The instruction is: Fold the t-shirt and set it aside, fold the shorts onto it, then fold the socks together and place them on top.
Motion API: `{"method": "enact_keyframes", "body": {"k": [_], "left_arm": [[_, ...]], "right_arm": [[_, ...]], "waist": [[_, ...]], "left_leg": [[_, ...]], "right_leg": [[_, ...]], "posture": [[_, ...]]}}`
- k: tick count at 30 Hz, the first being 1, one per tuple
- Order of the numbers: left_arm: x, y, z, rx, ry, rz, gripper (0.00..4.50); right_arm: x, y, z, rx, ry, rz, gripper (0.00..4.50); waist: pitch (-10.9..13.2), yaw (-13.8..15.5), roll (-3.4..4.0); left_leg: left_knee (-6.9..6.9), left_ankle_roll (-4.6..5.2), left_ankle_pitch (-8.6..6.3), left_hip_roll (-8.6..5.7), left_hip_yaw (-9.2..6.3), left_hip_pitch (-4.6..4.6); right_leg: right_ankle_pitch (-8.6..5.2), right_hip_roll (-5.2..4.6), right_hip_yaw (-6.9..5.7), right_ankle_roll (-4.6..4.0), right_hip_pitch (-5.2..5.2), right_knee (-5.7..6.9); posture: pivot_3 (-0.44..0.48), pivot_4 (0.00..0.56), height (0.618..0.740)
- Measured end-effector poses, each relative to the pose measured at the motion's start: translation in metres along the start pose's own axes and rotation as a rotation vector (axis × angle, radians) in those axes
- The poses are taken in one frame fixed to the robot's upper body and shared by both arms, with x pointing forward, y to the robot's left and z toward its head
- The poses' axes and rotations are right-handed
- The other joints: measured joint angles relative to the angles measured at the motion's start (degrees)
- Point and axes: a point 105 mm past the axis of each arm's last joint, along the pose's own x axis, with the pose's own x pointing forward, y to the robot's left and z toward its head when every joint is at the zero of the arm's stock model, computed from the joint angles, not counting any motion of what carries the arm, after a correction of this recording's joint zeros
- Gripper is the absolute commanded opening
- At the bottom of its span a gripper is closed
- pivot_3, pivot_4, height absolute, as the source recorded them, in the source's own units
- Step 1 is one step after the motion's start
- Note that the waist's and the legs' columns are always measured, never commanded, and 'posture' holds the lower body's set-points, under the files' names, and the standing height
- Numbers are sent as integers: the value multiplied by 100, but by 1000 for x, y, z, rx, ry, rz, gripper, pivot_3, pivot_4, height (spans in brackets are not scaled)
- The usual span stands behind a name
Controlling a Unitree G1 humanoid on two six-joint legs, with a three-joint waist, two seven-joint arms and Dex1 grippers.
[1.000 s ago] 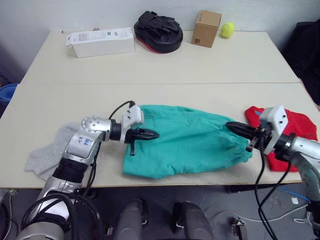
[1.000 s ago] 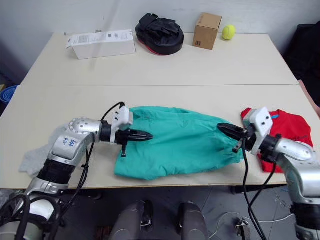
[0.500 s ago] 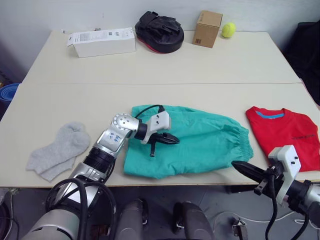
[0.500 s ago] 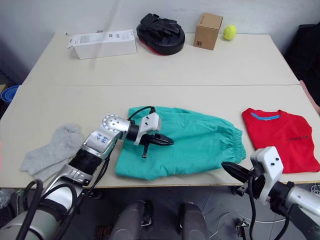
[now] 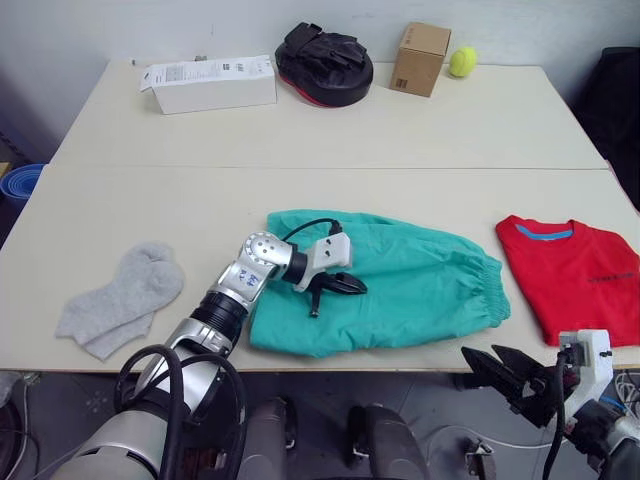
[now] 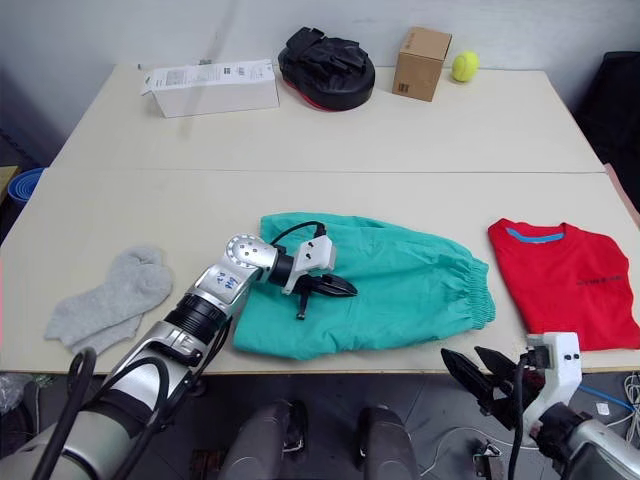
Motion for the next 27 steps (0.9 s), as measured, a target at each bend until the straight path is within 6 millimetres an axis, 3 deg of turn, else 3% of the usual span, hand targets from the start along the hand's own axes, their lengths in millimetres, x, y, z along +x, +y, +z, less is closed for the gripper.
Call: {"method": "enact_keyframes", "body": {"k": [3, 10, 20, 23, 27], "left_arm": [[0, 1, 0, -18, 1, 4, 0], [-3, 1, -2, -20, 29, 11, 0], [-8, 0, -6, -16, 50, 33, 0], [-11, 0, -7, -19, 51, 43, 0], [-11, 0, -6, -19, 50, 53, 0]], "right_arm": [[10, -7, -2, 162, -21, -28, 4442], [38, -9, 18, 451, -115, 8, 4442], [74, -1, 32, 514, -114, 47, 4442], [83, 3, 36, 498, -109, 48, 3787], [93, 5, 36, 475, -94, 29, 2383]], "waist": [[-3, -10, 5], [-42, -62, -21], [-84, -229, -61], [-93, -287, -62], [-95, -306, -58]], "left_leg": [[-5, 1, 2, 0, 0, 2], [-15, 3, 8, 0, 1, 6], [-36, 3, 15, 1, 2, 8], [-41, 3, 16, 2, 2, 9], [-48, -2, 18, 1, 3, 8]], "right_leg": [[0, 0, 1, 0, 0, -2], [4, 0, -1, -4, 3, -11], [11, 3, -2, -4, 3, -29], [11, 2, -1, -4, 3, -31], [11, 3, -1, -5, -1, -31]], "posture": [[0, 150, 740], [0, 150, 740], [0, 150, 740], [0, 150, 740], [0, 150, 740]]}}
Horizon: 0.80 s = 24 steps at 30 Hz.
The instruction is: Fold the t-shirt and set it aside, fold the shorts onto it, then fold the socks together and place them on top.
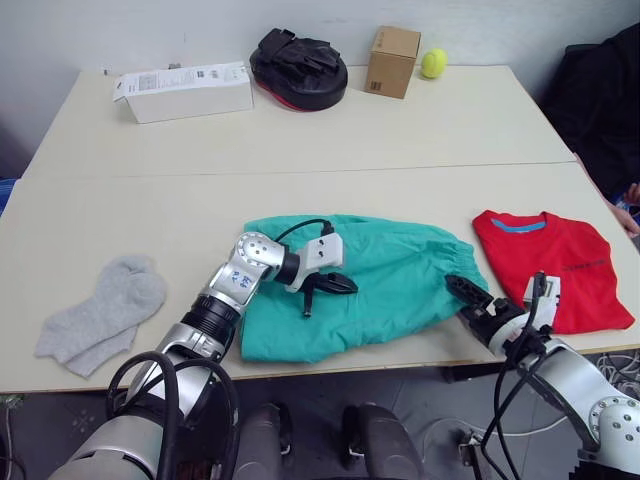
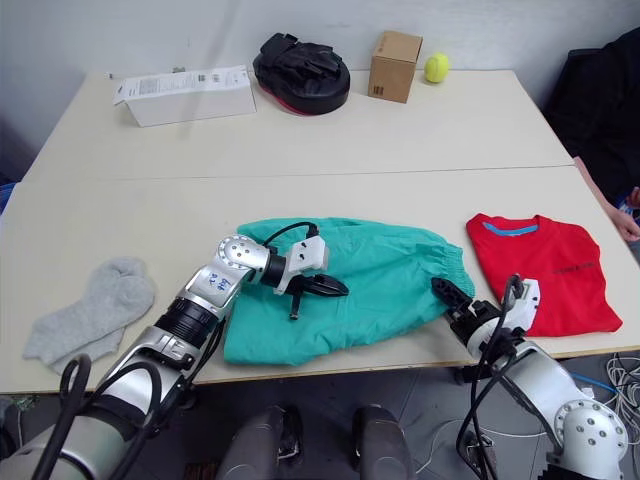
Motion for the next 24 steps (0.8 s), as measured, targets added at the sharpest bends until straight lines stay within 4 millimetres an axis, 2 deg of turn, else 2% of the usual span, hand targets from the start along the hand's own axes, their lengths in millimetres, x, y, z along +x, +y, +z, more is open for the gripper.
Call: {"method": "enact_keyframes", "body": {"k": [4, 6, 7, 17, 19, 24], "left_arm": [[-1, 1, 1, -4, -3, 16, 0], [-4, 3, 0, -13, -2, 30, 0], [-6, 4, -1, -16, 0, 38, 0], [-19, 8, -7, -51, -10, 111, 0], [-19, 9, -7, -55, -10, 118, 0], [-21, 12, -8, -72, -15, 156, 0]], "right_arm": [[9, 8, -8, -50, 35, 16, 928], [10, 13, -4, -84, 21, 28, 240], [12, 19, -2, -113, 13, 43, 34], [16, 90, 20, -451, -37, 316, 34], [15, 108, 13, -536, -1, 398, 34], [12, 147, -18, -726, 167, 619, 34]], "waist": [[3, 25, 18], [3, 29, 19], [3, 30, 19], [3, 27, 21], [3, 26, 21], [3, 24, 21]], "left_leg": [[-3, -2, 1, -2, 0, -6], [-2, -1, 1, -3, 0, -7], [-2, -1, 1, -4, 0, -8], [-4, -1, 1, -3, 0, -7], [-4, -1, 0, -3, 0, -7], [-3, -1, 0, -2, -1, -7]], "right_leg": [[-1, 0, -1, 0, -6, -1], [0, 0, -2, 0, -6, -2], [0, 0, -2, 0, -6, -2], [0, 0, -5, 0, -7, -1], [0, 0, -6, 0, -7, -1], [0, 0, -8, 0, -7, -1]], "posture": [[0, 150, 740], [0, 150, 740], [0, 150, 740], [0, 150, 740], [0, 150, 740], [0, 150, 740]]}}
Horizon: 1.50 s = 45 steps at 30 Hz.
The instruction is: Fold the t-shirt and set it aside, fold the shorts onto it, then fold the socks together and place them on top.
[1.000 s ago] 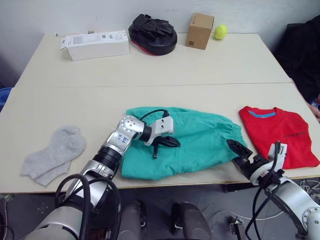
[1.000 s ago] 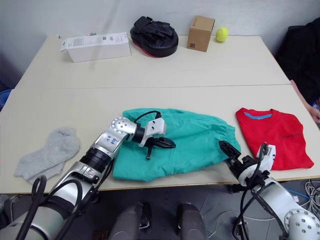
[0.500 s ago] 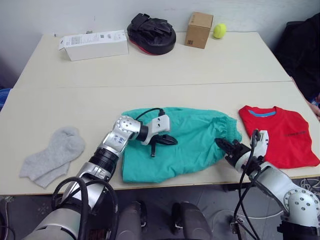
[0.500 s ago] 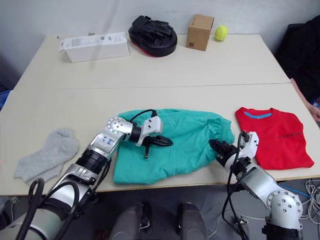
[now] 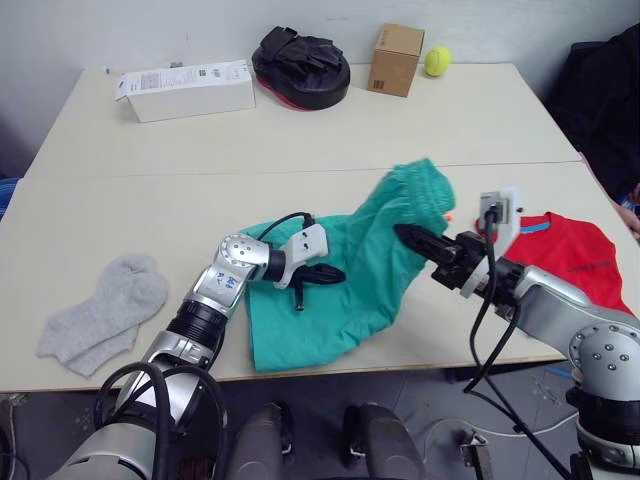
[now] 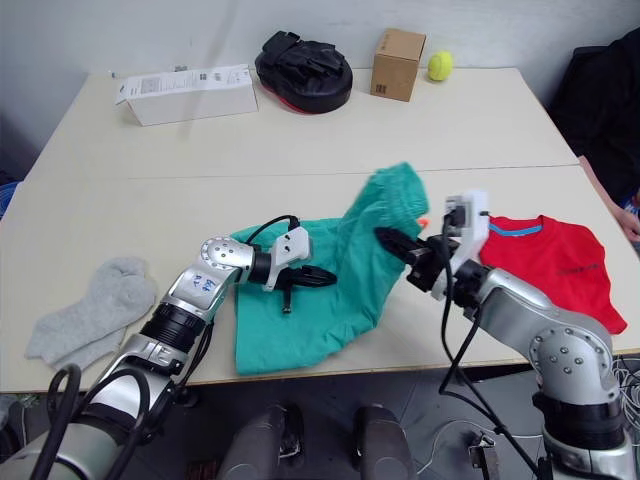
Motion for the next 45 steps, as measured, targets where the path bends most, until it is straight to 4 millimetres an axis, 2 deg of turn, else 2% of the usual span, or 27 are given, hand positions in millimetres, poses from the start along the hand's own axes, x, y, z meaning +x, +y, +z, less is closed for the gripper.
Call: {"method": "enact_keyframes", "body": {"k": [4, 8, 14, 18, 21, 23, 26, 28, 33, 38, 41, 45], "left_arm": [[-1, 1, 0, -6, -6, 27, 0], [-7, 0, -3, -24, -14, 66, 0], [-52, 3, -13, -77, -5, 219, 0], [-64, -5, -11, -89, -8, 257, 0], [-81, -15, -9, -115, -15, 275, 0], [-102, -21, -8, -126, -12, 307, 0], [-138, -33, -17, -167, 30, 373, 0], [-152, -38, -19, -192, 42, 413, 0], [-164, -39, -16, -227, 20, 484, 0], [-165, -37, -16, -238, 11, 508, 0], [-165, -37, -16, -236, 16, 508, 0], [-172, -34, -17, -217, 47, 515, 0]], "right_arm": [[20, 20, -10, -155, 130, 133, 34], [31, 31, -27, -267, 247, 252, 34], [39, 25, -46, -365, 368, 339, 34], [50, 25, -49, -394, 374, 390, 34], [56, 27, -53, -412, 385, 430, 34], [58, 29, -53, -425, 389, 460, 34], [62, 38, -53, -455, 390, 532, 34], [65, 44, -55, -473, 394, 579, 34], [80, 58, -65, -513, 404, 663, 34], [82, 54, -74, -533, 443, 688, 1542], [80, 58, -75, -521, 451, 732, 2640], [70, 70, -61, -436, 417, 821, 4089]], "waist": [[0, 0, 0], [0, -5, 0], [1, -9, 0], [1, 0, -1], [2, -16, 0], [2, -43, 0], [4, -88, 3], [5, -63, 4], [5, 1, 5], [5, -17, 5], [5, -22, 5], [5, -31, 5]], "left_leg": [[0, 0, 0, 0, 0, -1], [0, -1, -1, 0, 0, -1], [1, -11, -2, 2, 0, -3], [4, -13, -2, 0, 1, -5], [-1, -34, 6, 1, 1, -5], [-8, -54, 12, 6, 2, -5], [-19, -68, 17, 7, 2, -4], [-19, -70, 19, 7, 2, -4], [-13, -83, 10, 0, 1, -6], [-19, -97, 2, 0, 2, -7], [-33, -84, 16, 2, 6, -11], [-61, -89, 25, 1, 13, -10]], "right_leg": [[0, -1, -2, 0, -1, 0], [0, -1, -4, 0, -2, 1], [0, -2, -4, 0, -26, 40], [1, -5, -4, 1, -26, 40], [1, -5, -3, 1, -30, 42], [0, -4, -2, 0, -36, 43], [-2, -4, -3, -5, -47, 50], [-3, -4, -3, -7, -49, 51], [-3, -10, 1, -7, -46, 50], [-2, -11, 1, -6, -51, 49], [-3, -8, 2, -7, -66, 55], [-5, -7, 4, -11, -77, 54]], "posture": [[0, 150, 740], [0, 150, 740], [0, 150, 740], [0, 150, 740], [0, 150, 740], [0, 150, 740], [0, 150, 740], [0, 150, 740], [0, 150, 740], [0, 150, 740], [0, 150, 740], [0, 150, 740]]}}
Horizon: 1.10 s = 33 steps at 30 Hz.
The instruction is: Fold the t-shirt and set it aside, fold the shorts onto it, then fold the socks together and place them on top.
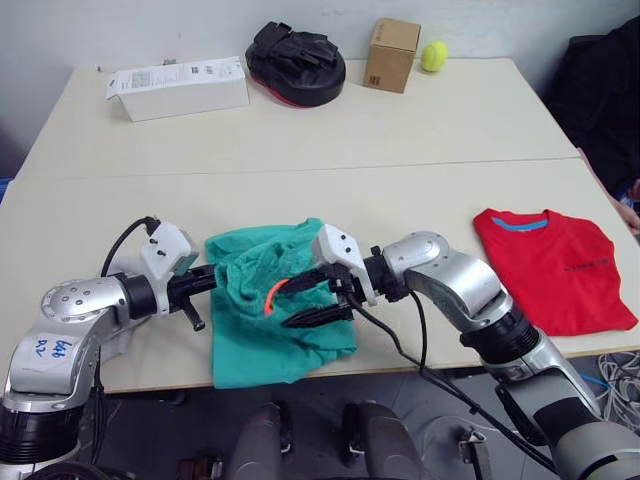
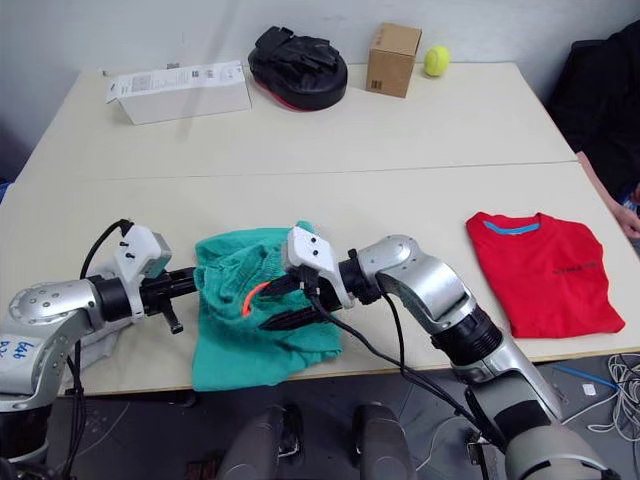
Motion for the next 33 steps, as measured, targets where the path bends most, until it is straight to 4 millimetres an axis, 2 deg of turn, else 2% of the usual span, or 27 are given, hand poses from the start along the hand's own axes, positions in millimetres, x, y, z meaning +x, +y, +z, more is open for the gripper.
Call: {"method": "enact_keyframes", "body": {"k": [1, 4, 7, 10, 13, 16, 18, 23, 25, 28, 29, 33], "left_arm": [[-1, 2, 0, 5, 4, 4, 0], [-10, 9, -8, 8, 41, 19, 0], [-23, 20, -9, 10, 62, 54, 0], [-30, 25, 5, 24, 22, 51, 0], [-28, 21, 26, 41, -35, -1, 0], [-13, 0, 47, 101, -69, -121, 0], [-1, -17, 54, 140, -72, -213, 0], [29, -43, 51, 172, -66, -363, 0], [39, -48, 38, 199, -21, -394, 0], [58, -46, 8, 234, 73, -399, 0], [62, -45, 2, 227, 78, -391, 0], [70, -39, -4, 228, 63, -359, 0]], "right_arm": [[-2, 1, 5, 7, -17, 12, 4426], [-15, 3, 18, 11, -63, 19, 4426], [-30, 0, 20, 17, -62, -21, 4426], [-46, -7, 18, 37, -57, -79, 4426], [-58, -15, 13, 87, -59, -145, 4426], [-67, -17, 2, 140, -43, -187, 4471], [-72, -16, -6, 166, -37, -206, 4471], [-78, -14, -15, 186, -24, -241, 4471], [-76, -10, -18, 147, -15, -238, 4471], [-62, -7, -27, 72, 19, -221, 3882], [-56, -8, -29, 53, 25, -219, 3539], [-32, -11, -30, -64, 25, -198, 2196]], "waist": [[0, 0, 0], [0, 0, 0], [0, 6, 0], [0, 18, 0], [0, 18, 0], [0, 22, 0], [0, 23, 0], [0, -4, 0], [0, 5, 0], [0, 8, 0], [0, 8, 0], [0, 20, -1]], "left_leg": [[-3, 0, 1, 0, 0, 1], [-8, 0, 1, 0, 0, 1], [-12, 0, 1, -1, 0, 1], [-17, -2, 1, -2, 0, 1], [-18, -4, 3, -3, 0, 0], [-22, -3, 3, -6, 1, 0], [-25, -3, 5, -7, 6, -1], [-22, -2, 12, -3, 24, 4], [-22, -3, 17, -2, 24, 7], [-18, -1, 20, -1, 31, 7], [-16, 2, 22, -1, 34, 7], [-6, 4, 24, 0, 34, 4]], "right_leg": [[-1, 0, 0, -1, 0, 0], [-2, 0, -1, -5, -1, -5], [-3, -1, 0, -5, -2, -10], [-3, -2, 0, -5, -1, -12], [-3, -2, 1, -5, -1, -14], [-3, -2, 1, -5, 0, -15], [-3, 0, 0, -5, -1, -15], [-3, 12, 9, -5, -4, -11], [-4, 14, 9, -6, -6, -10], [-4, 14, 10, -8, -8, -8], [-4, 13, 13, -8, -9, -7], [-3, 8, 12, -9, -9, 0]], "posture": [[0, 150, 740], [0, 150, 740], [0, 150, 740], [0, 150, 740], [0, 150, 740], [0, 150, 740], [0, 150, 740], [0, 150, 740], [0, 150, 740], [0, 150, 740], [0, 150, 740], [0, 150, 740]]}}
